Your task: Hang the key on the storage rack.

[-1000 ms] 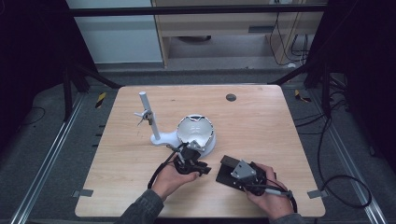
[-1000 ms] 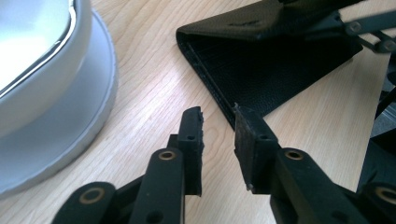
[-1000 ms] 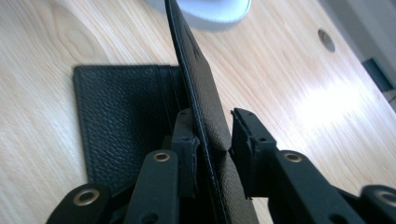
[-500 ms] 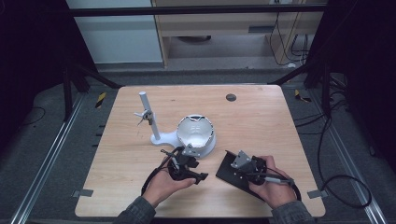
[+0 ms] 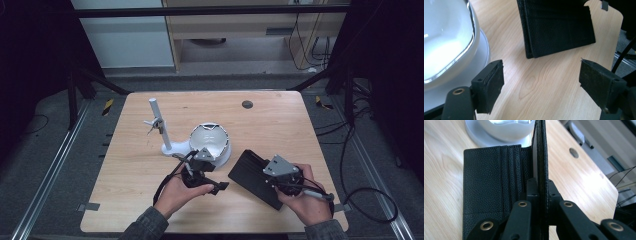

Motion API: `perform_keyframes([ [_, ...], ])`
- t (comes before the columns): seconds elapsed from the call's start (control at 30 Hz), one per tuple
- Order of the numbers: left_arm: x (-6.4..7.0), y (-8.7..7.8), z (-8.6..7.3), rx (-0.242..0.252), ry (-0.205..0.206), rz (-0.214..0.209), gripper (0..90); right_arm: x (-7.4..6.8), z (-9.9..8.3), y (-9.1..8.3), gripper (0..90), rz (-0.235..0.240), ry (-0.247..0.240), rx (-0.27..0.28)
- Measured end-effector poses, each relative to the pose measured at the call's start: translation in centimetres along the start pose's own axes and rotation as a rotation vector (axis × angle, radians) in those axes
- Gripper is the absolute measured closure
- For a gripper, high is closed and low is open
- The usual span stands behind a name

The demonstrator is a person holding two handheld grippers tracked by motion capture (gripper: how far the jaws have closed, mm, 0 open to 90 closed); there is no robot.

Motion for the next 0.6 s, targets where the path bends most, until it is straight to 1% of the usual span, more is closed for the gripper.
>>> perform_keyframes([
  [0.07, 0.1, -0.1, 0.6, 0.018, 0.005, 0.004, 20.6, 0.0, 0.3, -0.4, 84.9, 0.002, 0.009, 0.025],
  [0.23, 0.2, -0.1, 1.7, 0.048, 0.020, -0.001, 20.7, -0.2, 1.4, -1.2, 85.0, 0.010, 0.014, 0.092],
  [0.33, 0.1, -0.2, 2.1, 0.049, 0.043, -0.002, 20.5, -0.2, 2.1, -2.0, 84.9, 0.027, 0.036, 0.140],
  [0.43, -0.3, -0.2, 2.5, 0.059, 0.048, -0.008, 20.5, -0.3, 2.7, -2.5, 84.9, 0.043, 0.047, 0.173],
  [0.53, -0.8, -0.3, 2.8, 0.074, 0.035, -0.006, 20.8, -0.5, 3.3, -2.9, 84.9, 0.056, 0.042, 0.195],
  [0.6, -1.0, -0.3, 2.8, 0.075, 0.035, -0.003, 21.0, -0.6, 3.5, -2.9, 84.9, 0.065, 0.037, 0.204],
])
Point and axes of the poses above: each handheld gripper's, and its own axes: y roughly forward along the jaws, z roughly out of its top, x roughly to its right, the point moved 5 cm from there along y, roughly forward along the jaws, and after that the axes turned 4 degrees about y, right-handed, at the moved point
